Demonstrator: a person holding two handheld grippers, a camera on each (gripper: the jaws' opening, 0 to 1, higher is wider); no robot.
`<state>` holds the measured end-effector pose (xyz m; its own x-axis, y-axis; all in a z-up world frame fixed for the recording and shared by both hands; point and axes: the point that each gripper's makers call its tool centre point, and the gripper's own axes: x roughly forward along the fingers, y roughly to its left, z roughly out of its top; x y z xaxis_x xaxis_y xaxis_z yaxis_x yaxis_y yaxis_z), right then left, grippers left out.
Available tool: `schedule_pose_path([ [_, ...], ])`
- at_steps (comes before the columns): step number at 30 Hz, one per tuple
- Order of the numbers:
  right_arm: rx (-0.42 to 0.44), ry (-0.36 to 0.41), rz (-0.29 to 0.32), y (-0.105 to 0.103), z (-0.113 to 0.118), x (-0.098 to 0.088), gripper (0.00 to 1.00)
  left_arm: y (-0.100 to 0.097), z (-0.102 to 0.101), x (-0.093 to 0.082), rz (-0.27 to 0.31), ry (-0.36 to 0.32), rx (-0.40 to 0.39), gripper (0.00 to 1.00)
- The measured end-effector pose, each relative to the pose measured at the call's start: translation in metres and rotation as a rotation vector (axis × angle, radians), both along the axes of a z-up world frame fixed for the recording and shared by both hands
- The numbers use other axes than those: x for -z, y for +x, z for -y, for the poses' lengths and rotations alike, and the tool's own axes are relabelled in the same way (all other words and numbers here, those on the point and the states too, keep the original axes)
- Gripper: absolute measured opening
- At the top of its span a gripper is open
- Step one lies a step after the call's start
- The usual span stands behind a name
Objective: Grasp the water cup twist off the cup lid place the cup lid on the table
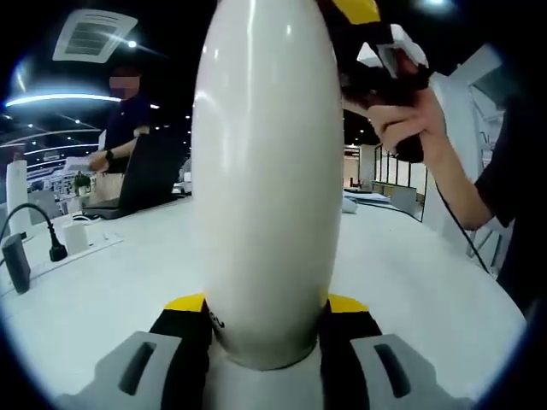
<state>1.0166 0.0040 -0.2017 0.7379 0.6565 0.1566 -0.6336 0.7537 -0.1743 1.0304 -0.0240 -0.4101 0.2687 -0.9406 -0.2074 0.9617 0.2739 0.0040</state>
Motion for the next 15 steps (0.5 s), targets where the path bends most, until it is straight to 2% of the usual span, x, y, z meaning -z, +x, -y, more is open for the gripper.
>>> schedule_pose_path([
  [3,0.037,-0.041,0.0,0.0047,-0.0049,0.004,0.45,0.0007,0.0002,0.0002,0.0,0.0,-0.001,0.52],
  [9,0.04,-0.033,-0.018,0.0083,-0.0024,0.0048,0.44,0.0002,0.0002,0.0004,0.0,0.0,-0.002,0.52],
  [12,-0.016,-0.021,-0.014,0.0067,0.0002,0.0044,0.44,-0.0002,0.0005,0.0005,0.0,0.0,0.0,0.52],
  [15,-0.111,0.003,-0.018,0.0053,-0.0007,0.0039,0.44,0.0001,0.0008,0.0005,0.0,0.0,0.001,0.52],
])
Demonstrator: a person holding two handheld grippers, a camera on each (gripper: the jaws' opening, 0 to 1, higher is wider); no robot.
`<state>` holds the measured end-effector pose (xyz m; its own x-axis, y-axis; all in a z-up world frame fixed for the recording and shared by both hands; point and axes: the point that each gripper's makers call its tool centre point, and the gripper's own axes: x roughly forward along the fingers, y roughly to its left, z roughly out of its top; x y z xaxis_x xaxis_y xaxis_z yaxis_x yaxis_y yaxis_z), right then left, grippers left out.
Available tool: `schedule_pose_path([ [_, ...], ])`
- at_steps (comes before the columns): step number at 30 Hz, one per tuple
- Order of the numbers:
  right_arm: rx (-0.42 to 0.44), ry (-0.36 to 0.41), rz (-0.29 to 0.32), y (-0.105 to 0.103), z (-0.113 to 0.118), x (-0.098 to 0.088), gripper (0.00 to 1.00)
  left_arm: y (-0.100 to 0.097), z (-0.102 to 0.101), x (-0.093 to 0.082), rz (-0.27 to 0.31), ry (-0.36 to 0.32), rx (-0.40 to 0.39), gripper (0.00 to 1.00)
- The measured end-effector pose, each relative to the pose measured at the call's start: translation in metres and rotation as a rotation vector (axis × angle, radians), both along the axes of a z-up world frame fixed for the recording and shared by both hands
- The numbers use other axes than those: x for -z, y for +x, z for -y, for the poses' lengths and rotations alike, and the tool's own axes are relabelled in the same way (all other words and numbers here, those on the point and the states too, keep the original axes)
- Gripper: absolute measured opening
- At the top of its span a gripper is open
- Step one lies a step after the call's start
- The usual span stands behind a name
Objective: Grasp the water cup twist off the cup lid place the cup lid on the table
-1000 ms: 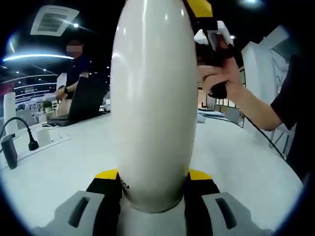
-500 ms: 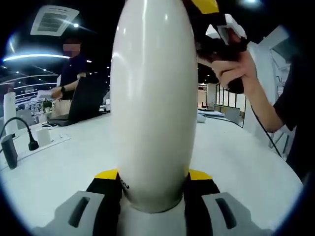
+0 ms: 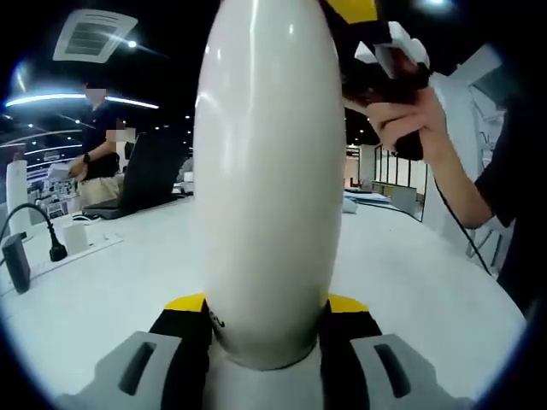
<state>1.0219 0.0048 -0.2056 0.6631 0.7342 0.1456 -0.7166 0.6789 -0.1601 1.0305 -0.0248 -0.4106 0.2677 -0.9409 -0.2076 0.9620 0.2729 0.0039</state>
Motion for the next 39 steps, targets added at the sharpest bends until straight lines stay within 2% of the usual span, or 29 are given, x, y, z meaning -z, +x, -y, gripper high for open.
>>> schedule_pose_path([
  [7,-0.218,0.019,-0.004,0.0012,0.0,-0.0001,0.44,0.0002,0.0003,-0.0002,0.0,0.0,0.0,0.52],
  [13,-0.328,0.052,-0.017,0.0029,-0.0022,-0.0009,0.44,0.0007,0.0003,-0.0002,0.0,-0.001,0.0,0.52],
  [18,-0.402,0.148,-0.064,0.0028,0.0001,-0.0037,0.43,0.0026,0.0003,-0.0005,0.0,-0.001,0.0,0.52],
  [23,-0.447,0.163,-0.086,0.0034,-0.0001,-0.0046,0.42,0.0033,0.0003,-0.0008,0.0,-0.001,0.0,0.52],
  [26,-0.458,0.138,-0.086,0.0009,-0.0042,-0.0049,0.43,0.0031,0.0003,-0.0009,0.0,-0.001,-0.001,0.52],
  [29,-0.432,0.1,-0.078,-0.0019,-0.0084,-0.0044,0.43,0.0029,0.0002,-0.0009,0.0,-0.001,0.0,0.52],
  [31,-0.383,0.075,-0.081,-0.0006,-0.0079,-0.0034,0.44,0.0027,0.0002,-0.0008,0.0,-0.001,0.0,0.52],
  [36,-0.182,0.024,-0.023,0.0009,-0.0036,-0.0055,0.53,0.0021,0.0,-0.0011,0.001,-0.001,0.002,0.52],
  [38,-0.044,-0.03,-0.006,0.0029,0.0002,-0.001,0.53,0.0015,-0.0002,-0.0012,0.001,-0.001,0.002,0.52],
  [39,-0.011,-0.036,0.015,-0.0001,-0.0016,-0.0018,0.53,0.0014,-0.0003,-0.0013,0.001,-0.001,0.002,0.52],
])
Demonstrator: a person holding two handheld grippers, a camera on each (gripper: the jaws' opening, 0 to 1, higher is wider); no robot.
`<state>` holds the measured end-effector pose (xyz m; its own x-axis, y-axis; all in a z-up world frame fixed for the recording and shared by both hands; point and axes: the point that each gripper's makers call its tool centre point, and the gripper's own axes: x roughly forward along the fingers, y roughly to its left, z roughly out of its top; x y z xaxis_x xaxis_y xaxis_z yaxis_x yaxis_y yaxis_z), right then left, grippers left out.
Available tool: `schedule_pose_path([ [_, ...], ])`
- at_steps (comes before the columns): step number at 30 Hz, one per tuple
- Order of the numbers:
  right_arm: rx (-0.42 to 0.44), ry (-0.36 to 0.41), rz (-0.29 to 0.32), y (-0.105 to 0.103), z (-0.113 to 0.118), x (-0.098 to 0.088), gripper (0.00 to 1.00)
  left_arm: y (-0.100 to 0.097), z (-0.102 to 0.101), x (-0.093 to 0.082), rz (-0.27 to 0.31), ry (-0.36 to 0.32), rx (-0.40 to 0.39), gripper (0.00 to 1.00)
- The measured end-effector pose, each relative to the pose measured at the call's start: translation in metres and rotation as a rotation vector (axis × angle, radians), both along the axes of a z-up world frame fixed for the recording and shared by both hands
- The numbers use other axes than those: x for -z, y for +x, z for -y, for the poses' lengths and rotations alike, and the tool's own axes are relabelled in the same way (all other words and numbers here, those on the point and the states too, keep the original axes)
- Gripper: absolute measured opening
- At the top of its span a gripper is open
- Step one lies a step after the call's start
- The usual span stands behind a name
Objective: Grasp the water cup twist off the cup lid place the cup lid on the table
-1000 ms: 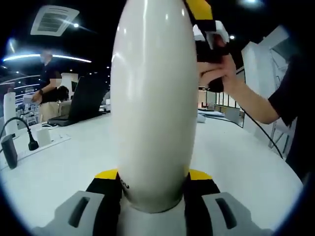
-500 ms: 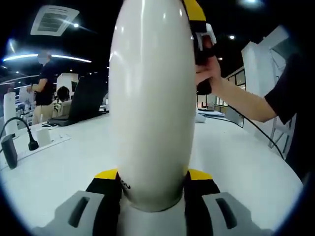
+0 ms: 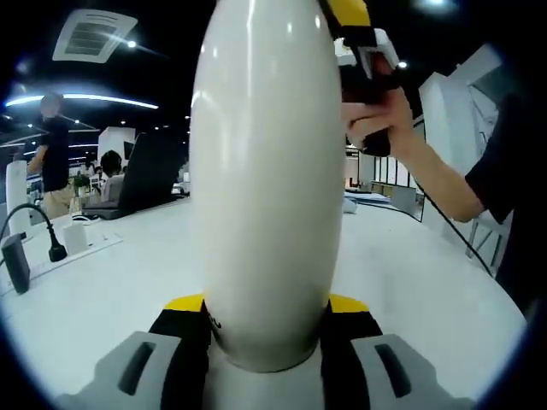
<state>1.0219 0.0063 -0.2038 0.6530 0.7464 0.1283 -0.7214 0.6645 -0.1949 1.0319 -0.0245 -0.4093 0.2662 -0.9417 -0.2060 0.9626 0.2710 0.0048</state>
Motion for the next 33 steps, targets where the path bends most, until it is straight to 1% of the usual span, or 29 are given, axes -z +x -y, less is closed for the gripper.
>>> schedule_pose_path([
  [1,0.046,-0.013,-0.012,-0.001,0.0,0.004,0.53,0.0,0.0,0.0,0.0,0.0,0.0,0.52],
  [2,0.061,0.008,-0.012,-0.004,-0.004,0.002,0.53,0.0,0.0,0.0,0.0,0.0,0.0,0.52],
  [3,0.088,0.021,-0.03,-0.005,-0.006,0.004,0.53,0.0,0.0,0.0,0.0,0.0,0.0,0.52],
  [4,0.14,0.021,-0.053,-0.004,-0.004,0.007,0.53,-0.001,0.0,0.0,0.0,0.0,0.0,0.52],
  [6,0.211,0.026,-0.063,-0.003,-0.004,0.008,0.52,-0.001,0.0,0.0,0.0,0.0,-0.001,0.52],
  [7,0.243,0.07,-0.083,-0.002,-0.004,0.006,0.51,-0.002,0.0,0.0,0.0,0.0,-0.001,0.52],
  [8,0.296,0.114,-0.073,-0.001,-0.002,0.001,0.51,-0.002,-0.001,0.0,0.0,0.0,-0.001,0.52],
  [10,0.313,0.11,-0.045,-0.002,-0.009,-0.002,0.51,-0.003,-0.001,0.0,0.0,0.0,-0.001,0.52],
  [12,0.391,0.065,-0.02,0.002,-0.008,0.0,0.5,-0.003,-0.001,0.0,0.0,0.0,-0.002,0.52],
  [13,0.41,0.037,-0.006,0.003,-0.008,0.001,0.48,-0.003,-0.001,0.0,0.0,0.0,-0.003,0.52],
  [14,0.425,0.013,0.007,0.004,-0.006,0.002,0.44,-0.004,-0.001,0.0,0.0,0.0,-0.003,0.52],
  [15,0.415,-0.003,0.014,0.004,-0.007,0.002,0.44,-0.004,-0.001,0.0,0.0,0.0,-0.002,0.52],
  [17,0.396,0.038,-0.011,0.005,-0.004,0.003,0.44,-0.003,-0.001,0.0,0.0,0.0,-0.003,0.52],
  [18,0.38,0.043,-0.011,0.005,-0.002,0.003,0.44,-0.003,-0.001,0.0,0.0,0.001,-0.002,0.52],
  [19,0.327,0.059,-0.018,0.003,-0.004,0.003,0.44,-0.003,-0.001,0.0,0.0,0.0,-0.002,0.52],
  [20,0.309,0.072,-0.025,0.004,-0.003,0.003,0.44,-0.003,0.0,0.0,0.0,0.001,-0.002,0.52],
  [21,0.261,0.095,-0.037,0.004,-0.002,0.003,0.44,-0.003,0.0,0.0,0.0,0.0,-0.001,0.52],
  [22,0.237,0.103,-0.043,0.004,-0.002,0.003,0.44,-0.003,0.0,0.0,0.0,0.0,-0.001,0.52],
  [24,0.155,0.129,-0.057,0.005,-0.001,0.003,0.44,-0.003,0.0,0.0,0.0,0.0,-0.002,0.52],
  [29,-0.047,0.128,-0.054,0.004,-0.002,0.002,0.44,-0.004,0.0,0.0,0.0,0.0,-0.002,0.52],
  [30,-0.08,0.137,-0.063,0.004,-0.002,0.002,0.44,-0.004,0.0,0.0,0.0,0.0,-0.001,0.52],
  [32,-0.149,0.135,-0.056,0.002,-0.001,0.002,0.44,-0.004,0.0,0.0,0.0,0.0,-0.001,0.52],
  [33,-0.171,0.135,-0.056,0.002,-0.001,0.002,0.44,-0.004,0.0,0.0,0.0,0.0,-0.001,0.52],
])
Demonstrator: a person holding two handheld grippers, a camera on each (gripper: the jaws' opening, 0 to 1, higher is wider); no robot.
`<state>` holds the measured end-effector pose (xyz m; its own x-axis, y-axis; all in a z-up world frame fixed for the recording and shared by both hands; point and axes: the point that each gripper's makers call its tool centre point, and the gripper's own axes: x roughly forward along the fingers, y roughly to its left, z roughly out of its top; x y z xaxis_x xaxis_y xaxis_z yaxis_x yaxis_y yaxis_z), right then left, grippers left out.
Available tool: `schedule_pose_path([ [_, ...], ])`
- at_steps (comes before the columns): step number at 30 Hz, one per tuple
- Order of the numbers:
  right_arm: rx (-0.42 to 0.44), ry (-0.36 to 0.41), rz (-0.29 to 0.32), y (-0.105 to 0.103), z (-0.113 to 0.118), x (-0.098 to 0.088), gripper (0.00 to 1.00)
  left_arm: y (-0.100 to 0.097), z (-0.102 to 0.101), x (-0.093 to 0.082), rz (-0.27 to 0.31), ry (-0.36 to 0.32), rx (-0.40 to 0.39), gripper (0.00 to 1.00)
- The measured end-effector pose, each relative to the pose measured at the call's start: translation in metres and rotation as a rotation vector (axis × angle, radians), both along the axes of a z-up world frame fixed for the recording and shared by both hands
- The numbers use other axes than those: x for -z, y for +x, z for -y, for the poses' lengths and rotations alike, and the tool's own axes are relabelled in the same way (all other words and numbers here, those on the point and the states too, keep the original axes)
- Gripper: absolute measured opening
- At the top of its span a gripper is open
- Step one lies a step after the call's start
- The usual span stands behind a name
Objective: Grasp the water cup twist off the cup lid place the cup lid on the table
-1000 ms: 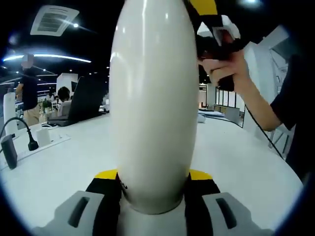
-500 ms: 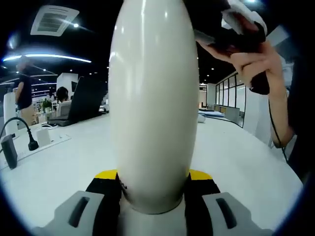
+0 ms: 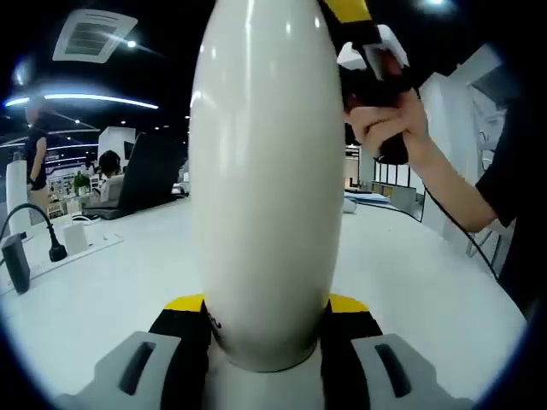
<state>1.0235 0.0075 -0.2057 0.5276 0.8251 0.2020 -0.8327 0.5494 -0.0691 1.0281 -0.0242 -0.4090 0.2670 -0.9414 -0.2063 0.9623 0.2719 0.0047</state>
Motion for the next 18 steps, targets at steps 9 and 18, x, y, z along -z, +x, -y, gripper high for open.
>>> schedule_pose_path([
  [9,-0.194,0.05,0.002,0.003,-0.004,-0.003,0.43,0.002,0.0,0.0,0.0,-0.001,-0.002,0.52],
  [18,-0.211,0.161,-0.01,0.011,0.002,-0.019,0.43,0.001,0.0,-0.001,0.0,-0.001,0.001,0.52],
])
